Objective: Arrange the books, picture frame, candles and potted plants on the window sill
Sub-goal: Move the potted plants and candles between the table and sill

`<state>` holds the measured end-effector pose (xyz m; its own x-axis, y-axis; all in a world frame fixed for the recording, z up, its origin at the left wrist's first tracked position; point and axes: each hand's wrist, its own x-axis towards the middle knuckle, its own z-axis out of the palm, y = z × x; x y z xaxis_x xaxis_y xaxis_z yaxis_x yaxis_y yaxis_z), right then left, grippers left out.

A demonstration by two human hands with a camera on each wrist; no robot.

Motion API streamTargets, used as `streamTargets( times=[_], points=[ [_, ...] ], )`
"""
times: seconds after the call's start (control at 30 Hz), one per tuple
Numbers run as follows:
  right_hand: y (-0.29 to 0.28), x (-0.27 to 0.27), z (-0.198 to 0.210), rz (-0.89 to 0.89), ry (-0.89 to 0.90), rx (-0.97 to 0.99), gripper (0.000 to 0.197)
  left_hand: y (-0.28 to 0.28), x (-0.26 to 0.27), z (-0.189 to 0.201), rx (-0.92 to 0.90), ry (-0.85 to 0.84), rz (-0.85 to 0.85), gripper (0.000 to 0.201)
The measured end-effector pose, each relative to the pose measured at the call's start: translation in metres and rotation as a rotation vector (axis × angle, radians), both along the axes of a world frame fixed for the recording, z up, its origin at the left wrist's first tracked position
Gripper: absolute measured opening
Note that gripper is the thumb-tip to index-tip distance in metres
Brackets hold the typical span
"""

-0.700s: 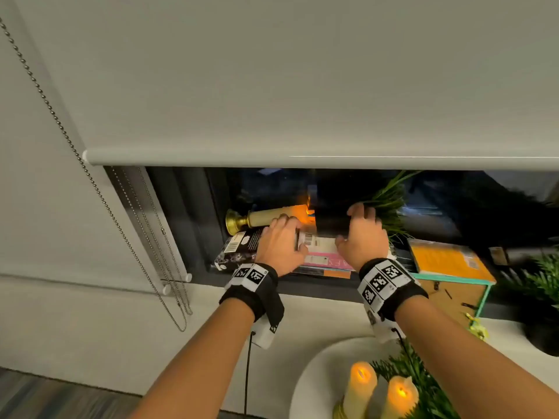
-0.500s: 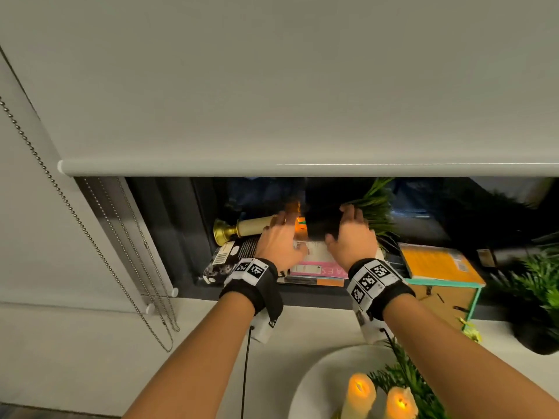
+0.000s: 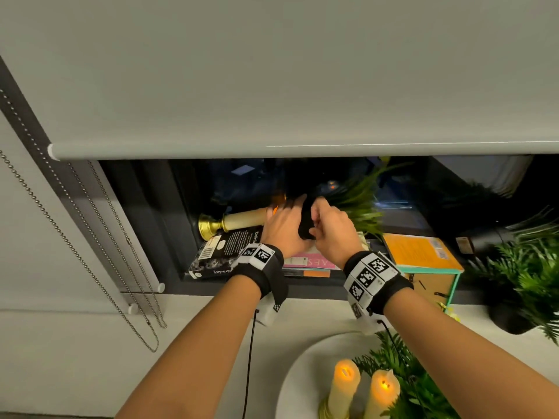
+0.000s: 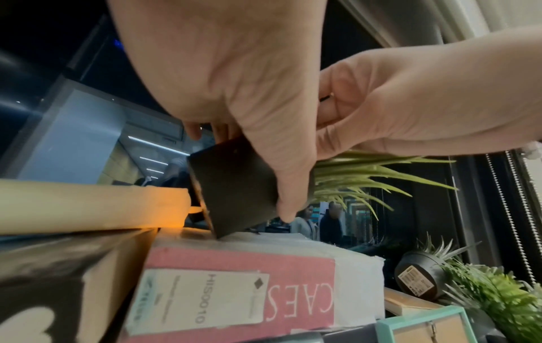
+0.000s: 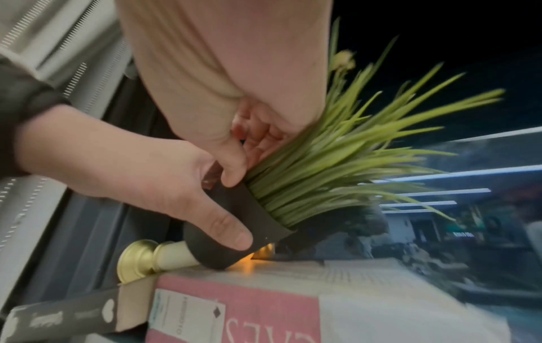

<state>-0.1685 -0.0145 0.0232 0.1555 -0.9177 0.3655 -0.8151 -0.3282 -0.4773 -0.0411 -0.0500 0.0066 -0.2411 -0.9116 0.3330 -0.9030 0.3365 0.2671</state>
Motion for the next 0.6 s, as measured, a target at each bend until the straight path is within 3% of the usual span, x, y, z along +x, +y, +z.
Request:
streamTargets(
  times=[0.23,0.4,0.5,0.6],
  points=[
    [0.033,-0.010,0.011,0.182,0.129,-0.069,0.022,0.035,0.011,0.003,-0.028,0.123,-0.012,0.103],
    [0.058,-0.028,0.018,0.230,0.076,-0.212,0.016,0.080,0.025,-0.011,0.057,0.093,-0.017,0.095],
    [0.069,-0.040,0.022,0.068,0.064,-0.278,0.033,0.109,0.031,-0.026,0.109,0.138,0.030,0.095],
    [0.079,-0.046,0.021,0.063,-0.024,-0.100,0.056,0.134,0.030,-0.034,0.124,0.197,0.076,0.091]
  ],
)
